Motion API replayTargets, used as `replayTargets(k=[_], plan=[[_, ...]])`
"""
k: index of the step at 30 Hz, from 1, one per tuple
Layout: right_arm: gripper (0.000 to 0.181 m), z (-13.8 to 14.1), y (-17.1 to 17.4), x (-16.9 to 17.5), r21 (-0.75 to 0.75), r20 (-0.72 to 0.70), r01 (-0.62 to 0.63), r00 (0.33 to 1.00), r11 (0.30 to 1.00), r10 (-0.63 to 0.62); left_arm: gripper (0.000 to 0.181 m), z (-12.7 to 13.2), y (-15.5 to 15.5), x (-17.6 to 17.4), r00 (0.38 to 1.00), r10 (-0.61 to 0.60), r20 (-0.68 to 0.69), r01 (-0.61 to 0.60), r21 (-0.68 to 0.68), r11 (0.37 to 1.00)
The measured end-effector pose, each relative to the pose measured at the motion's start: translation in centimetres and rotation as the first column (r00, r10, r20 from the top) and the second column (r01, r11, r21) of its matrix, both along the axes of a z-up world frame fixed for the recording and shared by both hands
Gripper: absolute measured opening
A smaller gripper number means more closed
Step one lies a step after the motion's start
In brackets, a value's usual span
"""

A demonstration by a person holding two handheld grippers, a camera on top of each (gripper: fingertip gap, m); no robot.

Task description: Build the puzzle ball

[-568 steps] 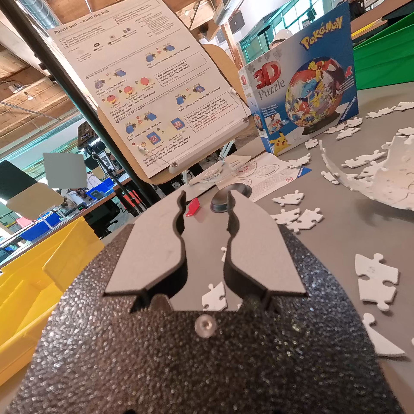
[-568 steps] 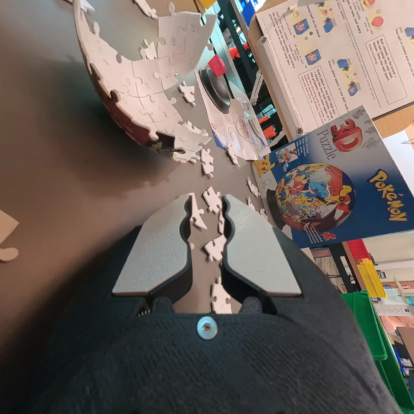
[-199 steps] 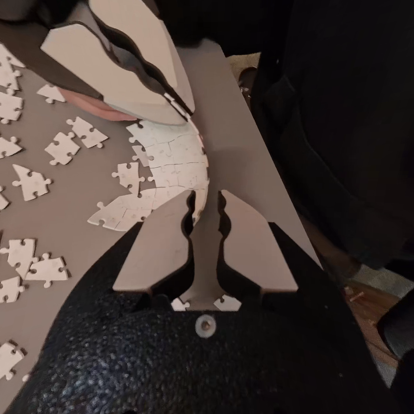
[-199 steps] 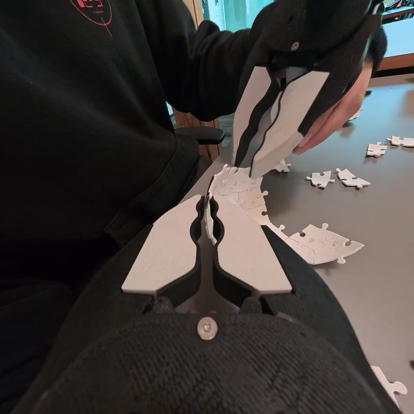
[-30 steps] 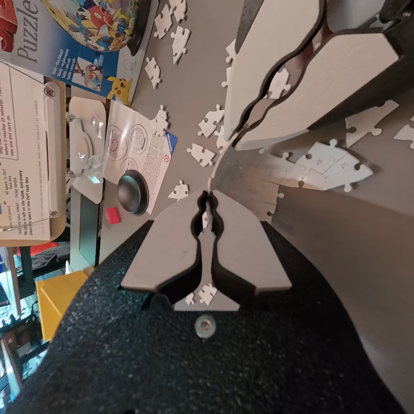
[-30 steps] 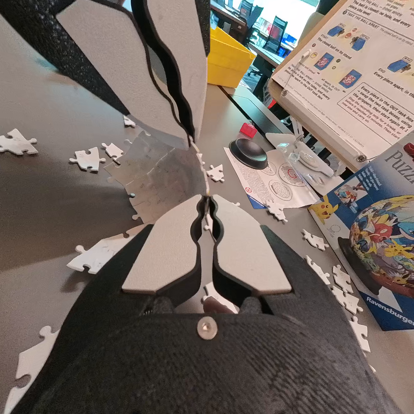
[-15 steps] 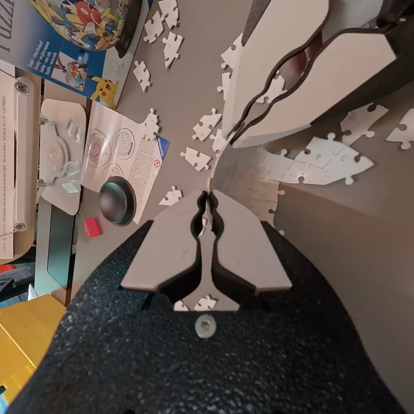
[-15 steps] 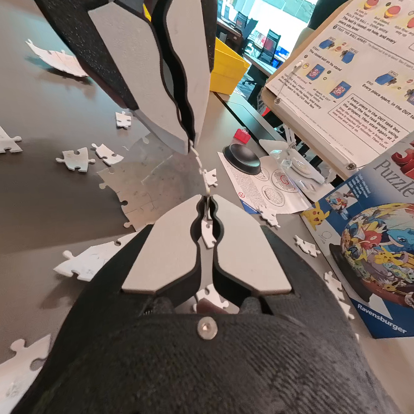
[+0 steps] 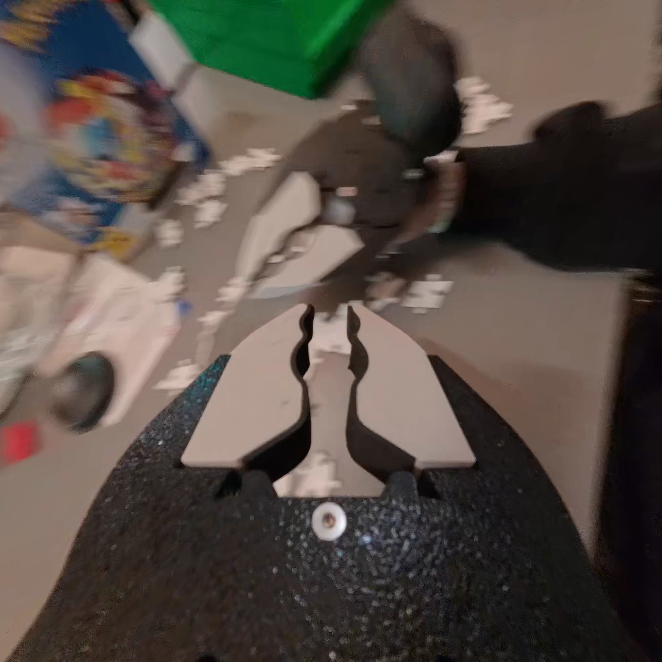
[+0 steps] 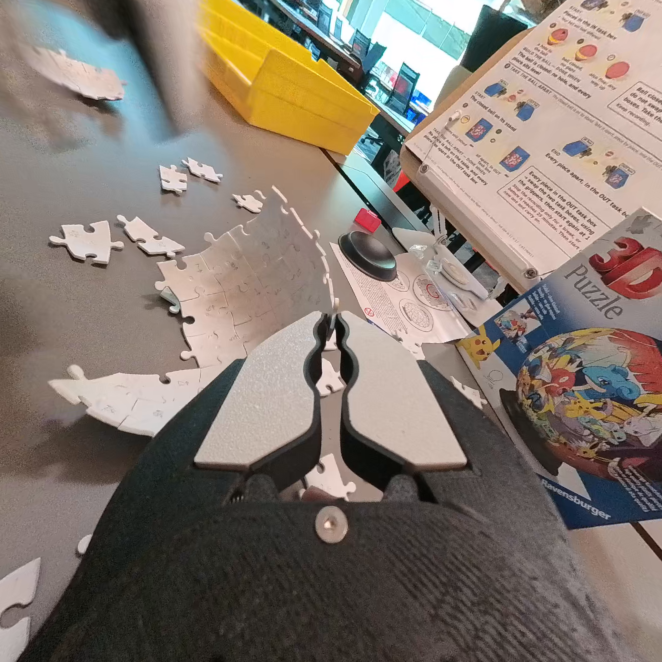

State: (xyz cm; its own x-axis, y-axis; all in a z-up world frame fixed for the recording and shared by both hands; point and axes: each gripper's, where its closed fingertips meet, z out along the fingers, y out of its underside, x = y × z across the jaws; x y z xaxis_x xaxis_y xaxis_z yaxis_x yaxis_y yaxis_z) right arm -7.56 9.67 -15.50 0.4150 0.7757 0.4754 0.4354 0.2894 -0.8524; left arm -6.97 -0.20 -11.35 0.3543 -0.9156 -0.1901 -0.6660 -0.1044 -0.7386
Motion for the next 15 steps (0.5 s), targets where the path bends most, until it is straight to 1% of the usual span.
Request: replayTargets(k=[1,2,3,4,5,6,7,9,10,11,13,15], plan=[[0.004,0.0,0.0,0.0,-0.003,-0.004,0.002,1.0,1.0,-0.002,0.019,-1.3,-1.6,1.1,1.0,-0.01,0.004,0.011,-0.066,0.998],[0.004,0.0,0.1,0.0,-0.002,-0.005,0.002,1.0,1.0,-0.002,0.021,-2.7,-2.6,2.1,1.0,0.014,-0.007,-0.015,-0.109,0.994],[0.004,-0.1,0.1,0.0,0.0,-0.005,0.002,1.0,1.0,-0.002,0.024,-4.1,-3.1,2.9,0.998,0.05,-0.024,-0.053,-0.124,0.991],[0.004,-0.1,0.1,0.1,0.001,-0.003,0.004,1.0,1.0,-0.004,0.025,-5.1,-3.1,3.7,0.995,0.093,-0.03,-0.096,-0.11,0.989],[0.004,-0.1,0.2,0.1,0.005,-0.003,0.01,1.0,1.0,-0.01,0.025,-5.7,-2.7,4.4,0.988,0.15,-0.02,-0.151,-0.079,0.985],[0.004,-0.1,0.3,0.2,0.01,-0.003,0.018,1.0,1.0,-0.018,0.02,-6.1,-2.1,4.9,0.976,0.219,-0.007,-0.219,-0.051,0.974],[0.004,-0.1,0.4,0.3,0.012,-0.002,0.02,1.0,1.0,-0.02,0.012,-6.5,-1.4,5.3,0.96,0.28,-0.008,-0.28,-0.023,0.96],[0.004,0.0,0.6,0.6,0.013,-0.006,0.032,0.999,0.999,-0.032,0.01,-7.1,0.2,5.4,0.926,0.374,-0.044,-0.371,0.071,0.926],[0.004,0.1,0.8,0.8,0.016,-0.01,0.042,0.999,0.999,-0.042,0.01,-7.4,0.7,5.3,0.914,0.401,-0.061,-0.393,0.107,0.913],[0.004,0.1,0.9,1.0,0.017,-0.012,0.048,0.999,0.999,-0.048,0.011,-7.9,0.7,5.4,0.912,0.403,-0.08,-0.394,0.109,0.913],[0.004,0.2,1.0,1.4,0.021,-0.02,0.057,0.998,0.998,-0.057,0.015,-9.0,0.4,5.5,0.91,0.401,-0.108,-0.396,0.07,0.916],[0.004,0.3,1.2,1.6,0.023,-0.03,0.065,0.997,0.998,-0.064,0.015,-9.6,0.4,5.2,0.903,0.412,-0.126,-0.406,0.069,0.911]])
